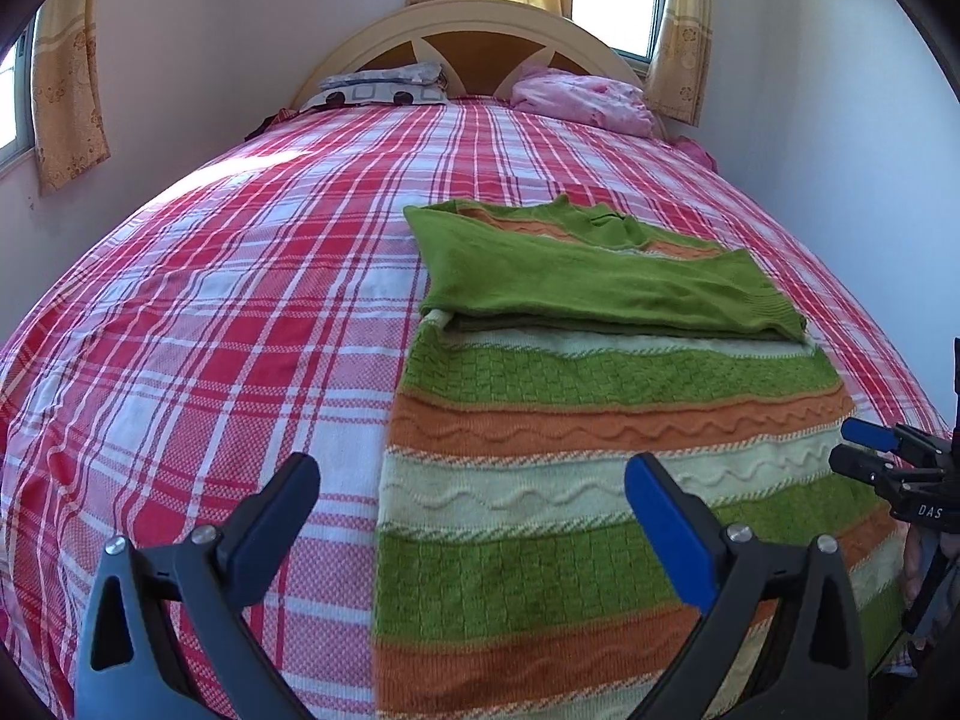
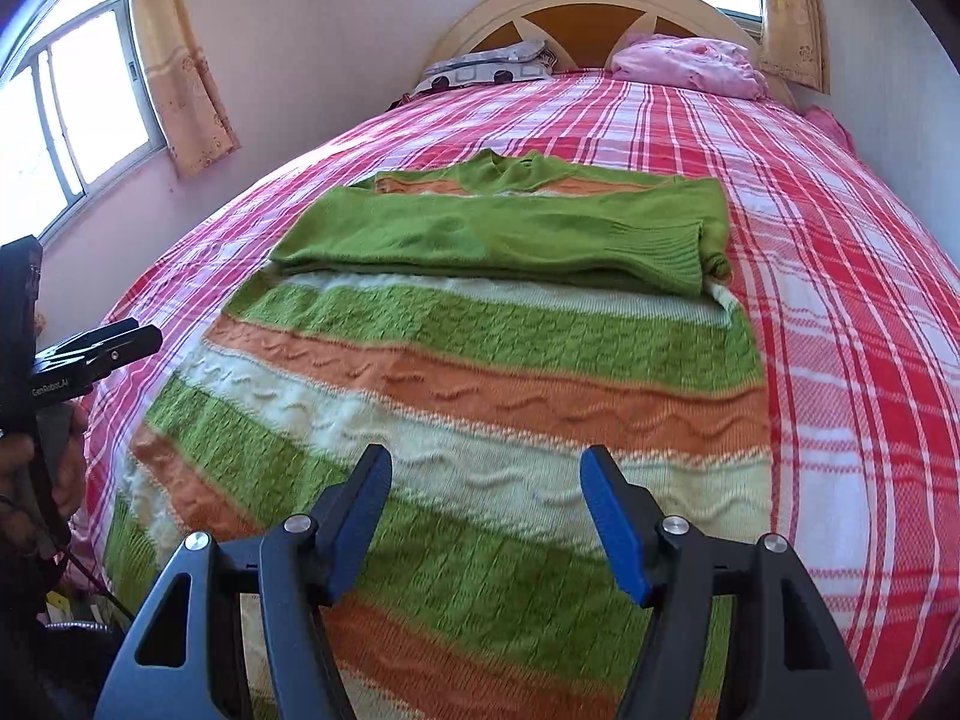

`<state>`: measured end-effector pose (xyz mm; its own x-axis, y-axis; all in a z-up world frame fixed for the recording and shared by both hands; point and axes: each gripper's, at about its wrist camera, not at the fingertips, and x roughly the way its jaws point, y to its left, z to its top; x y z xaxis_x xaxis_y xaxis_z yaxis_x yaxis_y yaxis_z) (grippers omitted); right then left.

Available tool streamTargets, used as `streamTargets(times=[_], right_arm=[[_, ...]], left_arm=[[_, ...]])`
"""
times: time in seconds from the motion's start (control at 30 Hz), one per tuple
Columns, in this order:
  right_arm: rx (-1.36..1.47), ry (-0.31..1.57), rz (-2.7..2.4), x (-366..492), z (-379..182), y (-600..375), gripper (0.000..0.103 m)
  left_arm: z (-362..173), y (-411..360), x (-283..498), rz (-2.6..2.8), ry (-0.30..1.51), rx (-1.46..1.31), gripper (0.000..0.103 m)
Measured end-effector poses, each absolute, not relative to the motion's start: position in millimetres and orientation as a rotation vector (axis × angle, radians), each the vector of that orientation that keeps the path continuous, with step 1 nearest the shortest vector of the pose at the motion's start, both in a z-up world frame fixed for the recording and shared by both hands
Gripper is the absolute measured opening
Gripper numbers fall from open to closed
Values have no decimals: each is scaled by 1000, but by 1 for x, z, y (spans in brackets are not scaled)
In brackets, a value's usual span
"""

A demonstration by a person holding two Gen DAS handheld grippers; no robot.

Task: Fold small clothes
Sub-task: 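Open the right gripper and withdraw both grippers from the sweater, then move both grippers to the ribbed green sweater hem and close on it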

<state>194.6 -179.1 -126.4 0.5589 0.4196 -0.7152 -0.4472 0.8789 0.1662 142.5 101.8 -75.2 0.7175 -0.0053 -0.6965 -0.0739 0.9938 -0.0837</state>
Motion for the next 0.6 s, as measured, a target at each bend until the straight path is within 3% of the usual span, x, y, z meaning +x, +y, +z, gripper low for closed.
streamTargets(times=[0.6], right_arm=[[-82, 882, 530, 140, -135, -183, 67]], left_arm=[[-83, 96, 82, 31, 800, -35, 103]])
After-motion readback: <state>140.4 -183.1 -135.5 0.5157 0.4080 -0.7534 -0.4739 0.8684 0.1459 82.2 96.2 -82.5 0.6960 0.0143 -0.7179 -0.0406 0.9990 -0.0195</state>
